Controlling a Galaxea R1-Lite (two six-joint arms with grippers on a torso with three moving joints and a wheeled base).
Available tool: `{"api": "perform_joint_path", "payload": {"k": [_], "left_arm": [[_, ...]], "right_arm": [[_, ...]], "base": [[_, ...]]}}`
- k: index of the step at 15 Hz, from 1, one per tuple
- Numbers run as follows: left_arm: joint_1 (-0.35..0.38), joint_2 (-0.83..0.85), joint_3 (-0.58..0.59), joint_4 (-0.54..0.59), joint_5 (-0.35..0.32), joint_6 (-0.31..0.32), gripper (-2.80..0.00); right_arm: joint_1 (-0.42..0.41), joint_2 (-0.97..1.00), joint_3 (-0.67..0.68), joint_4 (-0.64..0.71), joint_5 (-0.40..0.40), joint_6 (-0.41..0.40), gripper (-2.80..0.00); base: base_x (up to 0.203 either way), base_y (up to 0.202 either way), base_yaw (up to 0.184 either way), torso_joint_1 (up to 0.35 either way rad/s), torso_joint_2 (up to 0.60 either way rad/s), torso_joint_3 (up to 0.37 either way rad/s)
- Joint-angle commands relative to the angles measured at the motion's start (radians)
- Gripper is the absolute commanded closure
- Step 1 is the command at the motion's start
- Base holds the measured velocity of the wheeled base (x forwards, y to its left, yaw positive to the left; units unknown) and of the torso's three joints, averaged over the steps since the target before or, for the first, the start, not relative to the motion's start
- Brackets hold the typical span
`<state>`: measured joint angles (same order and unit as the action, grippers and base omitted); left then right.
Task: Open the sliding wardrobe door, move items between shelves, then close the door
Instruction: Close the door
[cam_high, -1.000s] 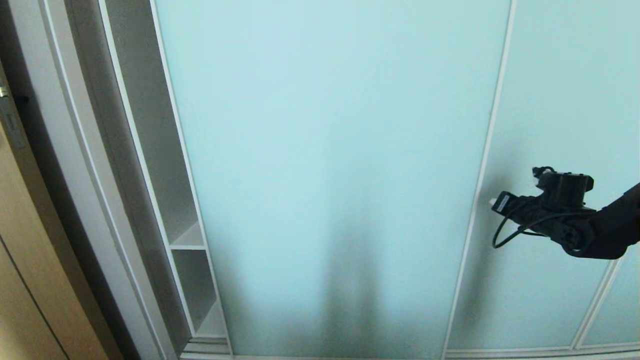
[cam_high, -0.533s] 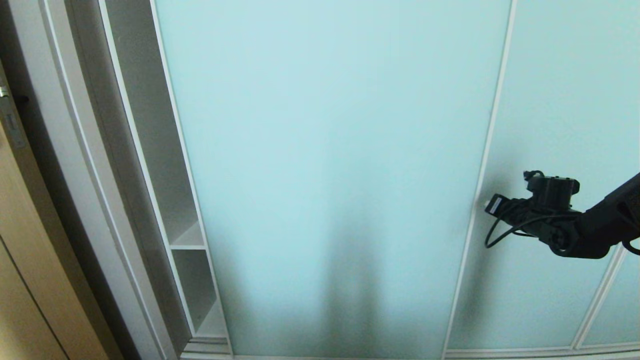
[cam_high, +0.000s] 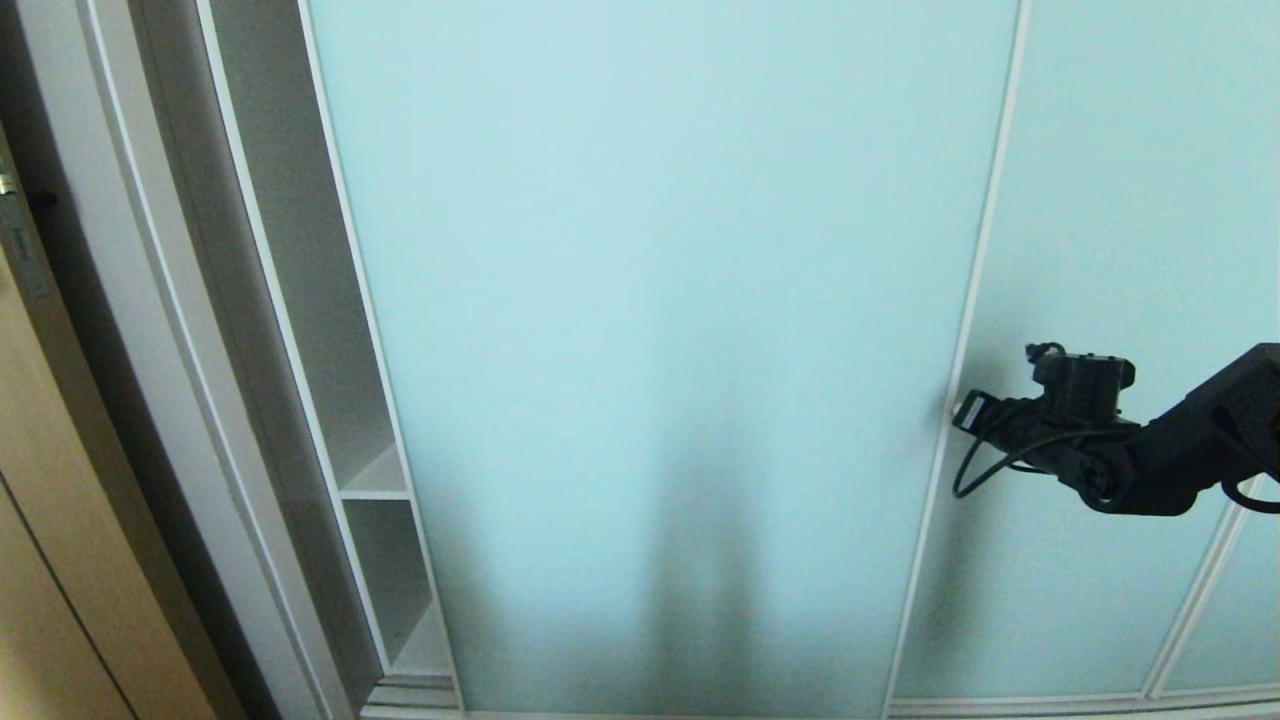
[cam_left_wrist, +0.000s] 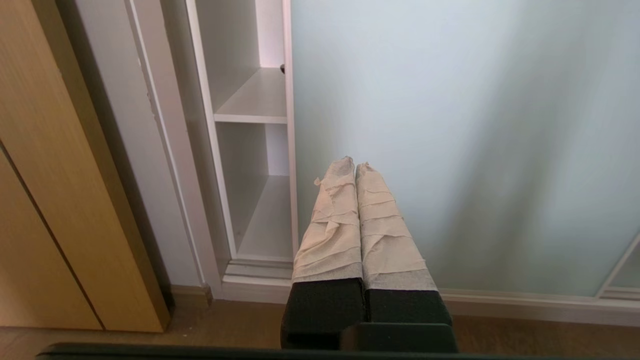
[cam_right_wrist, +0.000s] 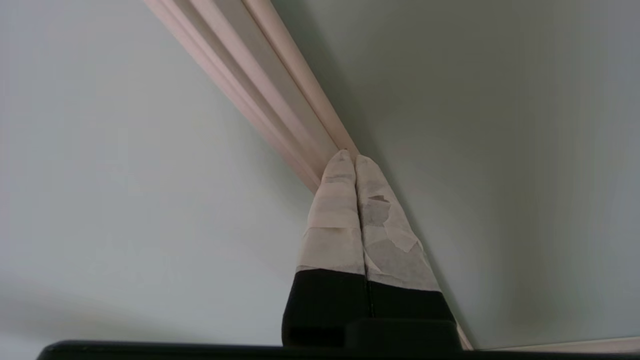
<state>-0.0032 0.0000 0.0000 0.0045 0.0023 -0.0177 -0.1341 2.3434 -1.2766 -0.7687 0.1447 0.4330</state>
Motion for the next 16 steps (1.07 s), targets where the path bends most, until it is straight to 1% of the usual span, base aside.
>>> {"api": "perform_joint_path", "payload": {"k": [1, 9, 16], "left_arm": [[0.000, 0.000, 0.002, 0.000, 0.001, -0.001, 0.00], [0.000, 0.000, 0.002, 0.000, 0.001, -0.001, 0.00], [0.000, 0.000, 0.002, 0.000, 0.001, -0.001, 0.00]], "right_arm": [[0.014, 0.005, 0.000, -0.009, 0.005, 0.003, 0.00], [0.070, -0.007, 0.034, -0.014, -0.009, 0.002, 0.00], [0.151, -0.014, 0.059, -0.015, -0.042, 0.002, 0.00]], "base": [[0.000, 0.000, 0.000, 0.000, 0.00, 0.000], [0.000, 0.000, 0.000, 0.000, 0.00, 0.000], [0.000, 0.000, 0.000, 0.000, 0.00, 0.000]]}}
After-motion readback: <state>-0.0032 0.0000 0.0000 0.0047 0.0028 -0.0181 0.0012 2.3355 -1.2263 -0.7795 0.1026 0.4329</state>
